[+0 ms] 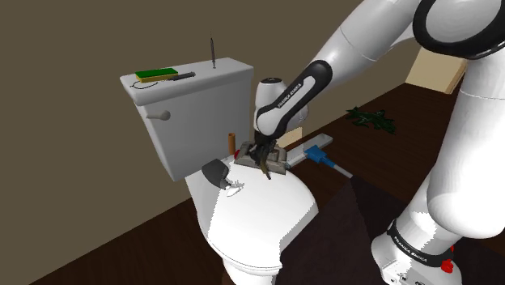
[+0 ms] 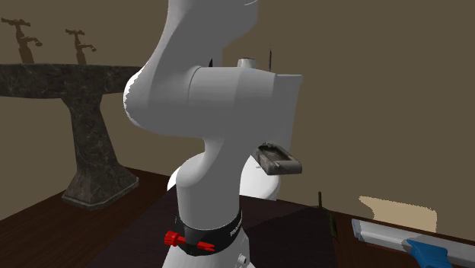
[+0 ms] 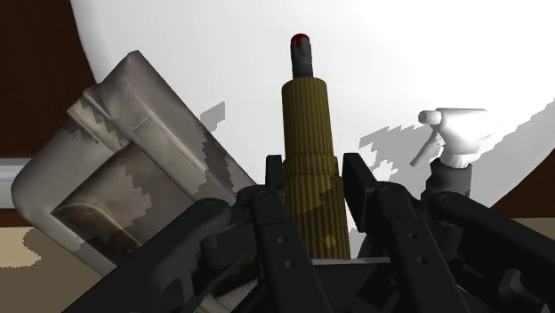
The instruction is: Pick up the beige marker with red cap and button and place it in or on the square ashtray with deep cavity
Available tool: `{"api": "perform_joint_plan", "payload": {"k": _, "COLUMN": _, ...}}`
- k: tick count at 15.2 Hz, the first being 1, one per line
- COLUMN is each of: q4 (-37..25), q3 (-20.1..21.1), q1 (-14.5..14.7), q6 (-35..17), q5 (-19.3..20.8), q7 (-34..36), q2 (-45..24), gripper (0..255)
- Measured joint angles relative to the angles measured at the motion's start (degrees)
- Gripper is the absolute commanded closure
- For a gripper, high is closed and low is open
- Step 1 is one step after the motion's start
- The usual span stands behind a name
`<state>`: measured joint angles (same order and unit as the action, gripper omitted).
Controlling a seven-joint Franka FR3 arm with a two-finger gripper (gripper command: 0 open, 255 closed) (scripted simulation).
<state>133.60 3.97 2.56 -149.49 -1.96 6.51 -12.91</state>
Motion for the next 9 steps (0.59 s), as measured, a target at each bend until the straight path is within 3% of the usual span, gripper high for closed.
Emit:
{"api": "perform_joint_plan", "payload": {"k": 3, "q4": -1.5, "q3": -0.2, "q1": -0.4, "q6": 2.0, "q5": -0.1, "q7": -0.6, "q2": 0.6, "gripper": 255}}
{"api": "perform_joint_plan", "payload": {"k": 9, "q4": -10.6, "q3": -1.9, "q1": -4.3, "q6": 5.3, "q5": -0.7, "q7": -6.6, "q2": -5.5, "gripper": 255}}
